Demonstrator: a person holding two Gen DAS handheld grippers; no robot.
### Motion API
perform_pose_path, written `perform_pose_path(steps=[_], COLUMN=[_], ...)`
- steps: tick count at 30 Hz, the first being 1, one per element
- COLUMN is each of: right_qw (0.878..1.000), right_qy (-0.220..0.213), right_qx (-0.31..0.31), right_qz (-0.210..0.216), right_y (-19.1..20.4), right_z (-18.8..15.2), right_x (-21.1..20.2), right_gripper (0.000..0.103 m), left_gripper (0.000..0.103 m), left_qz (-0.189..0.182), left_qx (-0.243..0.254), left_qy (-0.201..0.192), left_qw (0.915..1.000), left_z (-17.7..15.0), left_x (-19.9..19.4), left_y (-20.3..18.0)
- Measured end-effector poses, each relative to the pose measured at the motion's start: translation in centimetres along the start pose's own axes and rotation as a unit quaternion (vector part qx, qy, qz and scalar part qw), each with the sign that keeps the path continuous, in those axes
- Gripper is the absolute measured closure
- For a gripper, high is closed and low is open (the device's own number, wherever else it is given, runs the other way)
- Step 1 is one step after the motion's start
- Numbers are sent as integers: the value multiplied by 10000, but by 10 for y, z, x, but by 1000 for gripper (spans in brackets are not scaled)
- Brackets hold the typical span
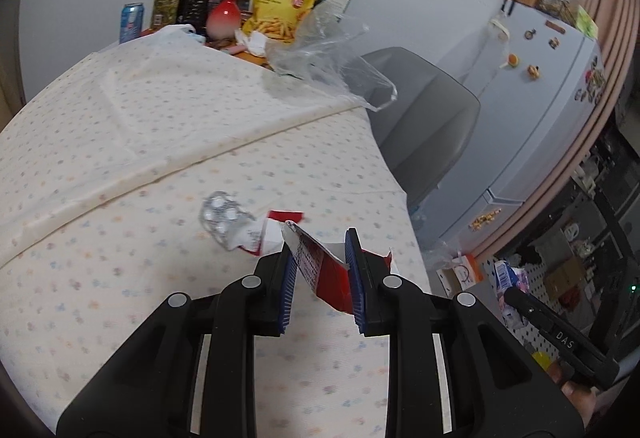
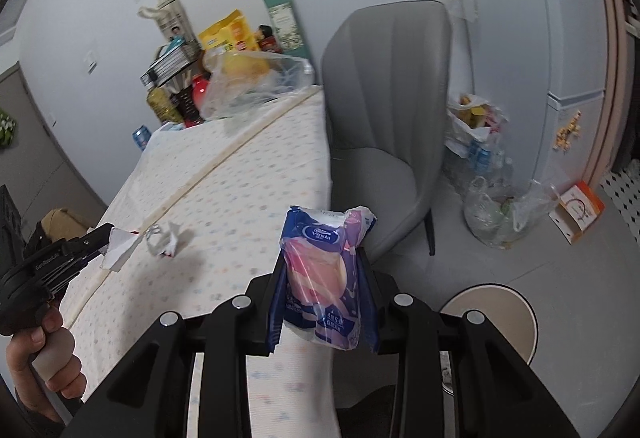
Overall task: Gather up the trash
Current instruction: 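Carry the paper and wrapper over the bin and open both grippers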
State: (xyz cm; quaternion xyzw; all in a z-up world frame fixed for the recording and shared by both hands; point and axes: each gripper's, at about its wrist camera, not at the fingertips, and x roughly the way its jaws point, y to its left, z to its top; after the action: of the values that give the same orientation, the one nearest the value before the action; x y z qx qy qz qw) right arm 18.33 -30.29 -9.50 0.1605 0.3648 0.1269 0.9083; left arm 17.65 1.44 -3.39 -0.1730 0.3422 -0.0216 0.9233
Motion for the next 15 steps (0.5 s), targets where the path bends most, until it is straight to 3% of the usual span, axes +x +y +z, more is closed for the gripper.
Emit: perform_pose_path(steps=[15], right_qw=[9945], right_qy=[82], right_qx=[941], right_qz=[-452], right_y=[-106], right_z=[-23], right_x=[2], right_gripper=[71], left_gripper=[79], left_qz=[-314], left_qx=[712], left_qy=[556], left_qw=[9954], left_z=[-16], left_x=[60], left_y=[-94])
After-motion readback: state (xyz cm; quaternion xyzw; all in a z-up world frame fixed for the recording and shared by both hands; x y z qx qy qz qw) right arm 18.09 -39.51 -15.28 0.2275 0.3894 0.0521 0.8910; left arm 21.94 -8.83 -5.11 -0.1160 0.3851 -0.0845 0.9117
